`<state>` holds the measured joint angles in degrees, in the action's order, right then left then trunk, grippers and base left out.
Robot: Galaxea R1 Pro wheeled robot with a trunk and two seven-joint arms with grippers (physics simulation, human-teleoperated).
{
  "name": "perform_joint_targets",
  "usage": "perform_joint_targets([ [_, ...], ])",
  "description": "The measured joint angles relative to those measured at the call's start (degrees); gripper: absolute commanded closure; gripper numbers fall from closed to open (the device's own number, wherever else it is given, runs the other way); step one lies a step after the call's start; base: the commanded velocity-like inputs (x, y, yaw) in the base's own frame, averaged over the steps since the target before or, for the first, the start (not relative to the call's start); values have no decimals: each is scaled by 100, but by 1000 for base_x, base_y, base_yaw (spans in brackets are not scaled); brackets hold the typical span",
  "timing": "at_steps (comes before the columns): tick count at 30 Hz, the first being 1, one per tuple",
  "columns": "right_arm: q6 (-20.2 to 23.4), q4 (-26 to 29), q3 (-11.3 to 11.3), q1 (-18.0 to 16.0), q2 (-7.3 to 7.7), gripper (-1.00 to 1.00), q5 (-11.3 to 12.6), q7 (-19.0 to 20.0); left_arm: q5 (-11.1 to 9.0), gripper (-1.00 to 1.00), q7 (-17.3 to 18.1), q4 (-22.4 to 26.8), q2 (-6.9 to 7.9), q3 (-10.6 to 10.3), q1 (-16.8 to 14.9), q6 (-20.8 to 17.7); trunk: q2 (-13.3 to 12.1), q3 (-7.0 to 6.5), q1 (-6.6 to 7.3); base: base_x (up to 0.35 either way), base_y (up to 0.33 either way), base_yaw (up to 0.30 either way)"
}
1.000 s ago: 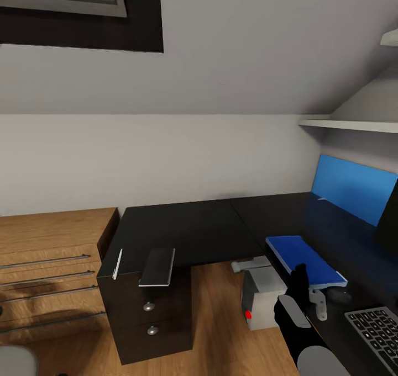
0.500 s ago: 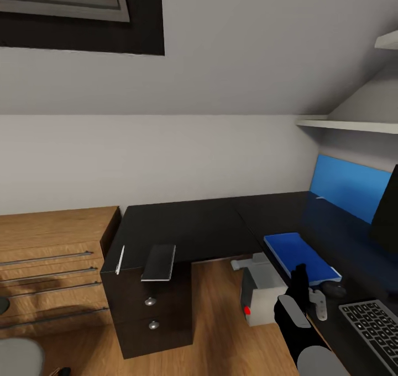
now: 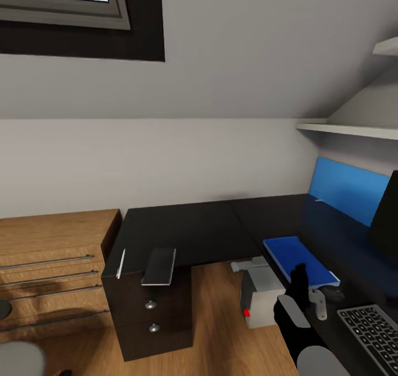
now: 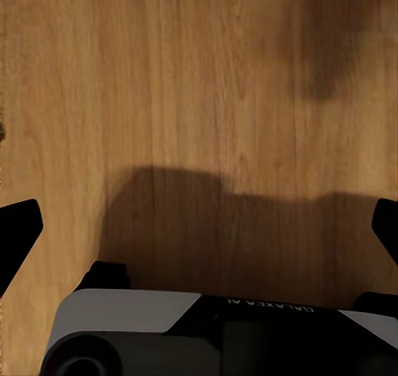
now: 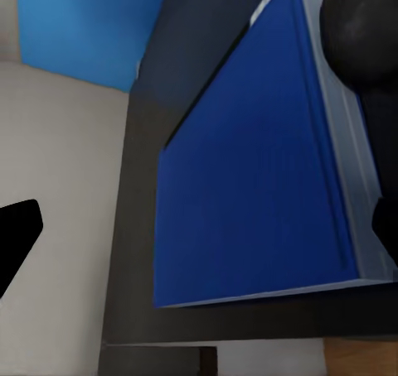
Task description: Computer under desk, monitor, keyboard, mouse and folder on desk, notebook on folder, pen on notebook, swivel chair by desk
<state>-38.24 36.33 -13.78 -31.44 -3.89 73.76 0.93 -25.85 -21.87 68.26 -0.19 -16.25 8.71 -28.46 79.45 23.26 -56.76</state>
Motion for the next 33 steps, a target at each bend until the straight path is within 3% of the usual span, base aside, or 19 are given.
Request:
perform_joint_targets([
  [18,-4,-7,451,3,-26,-100,-8,-2,6,-100,-1,-223,-79,-2,0,9,-722,-323,396,0,0,0],
  [28,23,-2,1300,15,-25,-100,0,-19,8,-100,-1,-244,-87,13,0,31,-1124,-503,615,0,0,0],
  [33,126,-3,1862,25,-32,-100,-33,-45,13,-100,-5,-253,-88,14,0,168,-1324,-593,725,0,0,0],
])
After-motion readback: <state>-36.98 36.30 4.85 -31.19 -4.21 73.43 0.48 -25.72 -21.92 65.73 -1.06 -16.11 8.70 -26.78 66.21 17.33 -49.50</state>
